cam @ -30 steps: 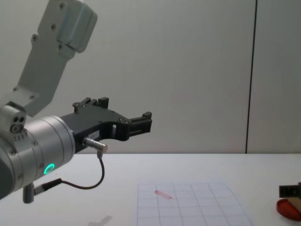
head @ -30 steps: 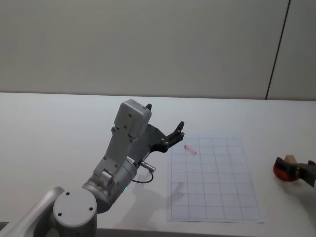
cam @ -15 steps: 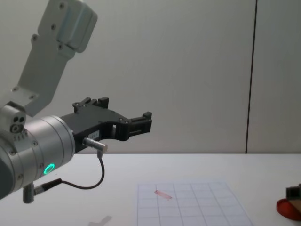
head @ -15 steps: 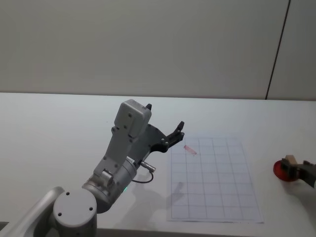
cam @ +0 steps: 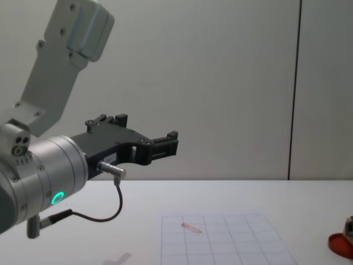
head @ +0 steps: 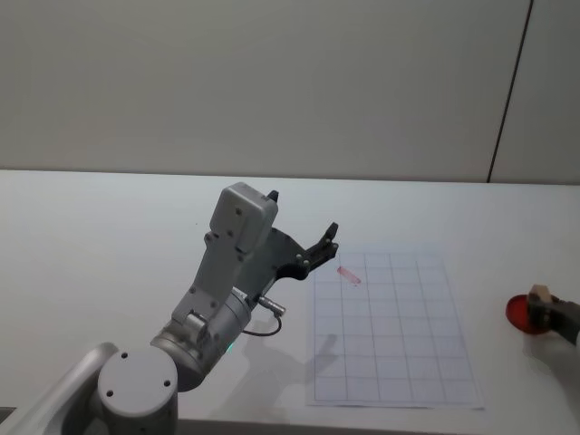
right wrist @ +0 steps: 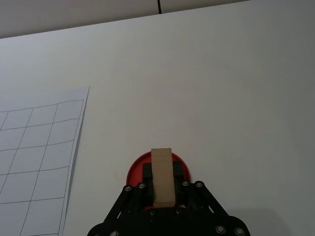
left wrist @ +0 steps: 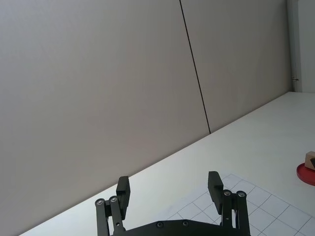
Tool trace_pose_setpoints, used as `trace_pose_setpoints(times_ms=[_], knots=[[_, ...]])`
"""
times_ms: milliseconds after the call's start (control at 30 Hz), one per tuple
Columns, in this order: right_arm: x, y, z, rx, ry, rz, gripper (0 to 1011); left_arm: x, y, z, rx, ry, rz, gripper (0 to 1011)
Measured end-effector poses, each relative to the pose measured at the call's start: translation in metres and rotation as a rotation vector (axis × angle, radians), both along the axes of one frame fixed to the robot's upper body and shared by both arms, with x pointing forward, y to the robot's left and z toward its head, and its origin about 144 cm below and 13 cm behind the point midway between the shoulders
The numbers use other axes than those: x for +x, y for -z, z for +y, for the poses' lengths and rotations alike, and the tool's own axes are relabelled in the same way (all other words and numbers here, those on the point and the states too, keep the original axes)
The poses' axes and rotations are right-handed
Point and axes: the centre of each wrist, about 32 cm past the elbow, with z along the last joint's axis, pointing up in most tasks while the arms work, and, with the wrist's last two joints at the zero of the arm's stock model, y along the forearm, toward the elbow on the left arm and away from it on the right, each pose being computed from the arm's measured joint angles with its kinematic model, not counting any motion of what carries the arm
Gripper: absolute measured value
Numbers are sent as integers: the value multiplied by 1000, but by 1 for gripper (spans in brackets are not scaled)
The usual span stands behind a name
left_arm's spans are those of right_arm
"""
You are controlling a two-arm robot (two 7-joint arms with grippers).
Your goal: Use the one hand to pick up the stamp and affix it onto the A4 paper.
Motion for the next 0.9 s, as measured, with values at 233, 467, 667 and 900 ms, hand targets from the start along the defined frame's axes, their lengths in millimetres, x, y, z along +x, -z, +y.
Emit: trace_pose_setpoints(times_ms=[233, 467, 667, 900], knots=[[0, 0, 0, 0, 1, 0, 217, 0, 0, 0, 0, 0, 0, 1002], [0, 0, 0, -1, 1, 0, 217, 0, 0, 0, 0, 0, 0, 1002], [-1, -1, -1, -7, 1, -6, 217, 0, 0, 0, 0, 0, 0, 1002], [-2, -5, -2, -17, 2, -20, 217, 0, 0, 0, 0, 0, 0, 1002]])
